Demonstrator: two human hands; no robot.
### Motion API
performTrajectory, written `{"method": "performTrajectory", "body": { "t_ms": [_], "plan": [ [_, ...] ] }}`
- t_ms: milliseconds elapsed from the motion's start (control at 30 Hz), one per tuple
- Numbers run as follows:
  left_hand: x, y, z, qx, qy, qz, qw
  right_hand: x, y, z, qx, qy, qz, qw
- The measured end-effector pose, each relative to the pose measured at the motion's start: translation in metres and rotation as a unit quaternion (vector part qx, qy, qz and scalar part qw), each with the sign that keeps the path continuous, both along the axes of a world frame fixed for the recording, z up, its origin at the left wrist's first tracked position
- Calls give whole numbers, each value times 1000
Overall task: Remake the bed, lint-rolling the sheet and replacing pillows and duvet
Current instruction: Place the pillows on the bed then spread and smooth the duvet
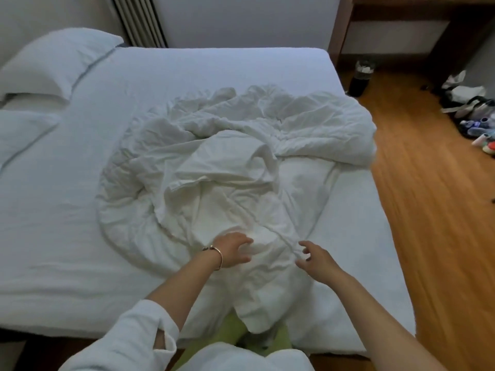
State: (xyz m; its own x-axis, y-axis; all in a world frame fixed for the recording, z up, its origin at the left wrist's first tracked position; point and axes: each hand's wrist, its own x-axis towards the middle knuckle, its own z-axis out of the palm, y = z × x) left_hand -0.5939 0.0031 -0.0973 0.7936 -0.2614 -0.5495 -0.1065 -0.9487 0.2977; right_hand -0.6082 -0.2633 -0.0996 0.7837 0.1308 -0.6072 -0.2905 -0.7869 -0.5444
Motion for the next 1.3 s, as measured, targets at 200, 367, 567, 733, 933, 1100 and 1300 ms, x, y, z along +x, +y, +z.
{"method": "performTrajectory", "body": {
  "t_ms": [200,367,567,733,933,1100,1300],
  "plan": [
    [11,52,17,-21,-182,116,976,13,66,17,57,-48,12,997],
    [74,75,51,11,-238,196,951,32,110,45,84,-70,6,994],
    [149,123,32,79,-124,224,963,44,144,64,96,-92,-65,989],
    [164,138,52,-150,-192,187,952,45,175,69,57,-171,-165,970],
    [100,121,97,-308,-179,-57,933,50,200,93,-29,-331,-170,928],
    [35,103,94,-431,-75,-53,898,32,163,91,-29,-302,19,953],
    [-15,80,62,-214,-159,-108,958,-18,94,104,58,-281,-85,954]
  ]
}}
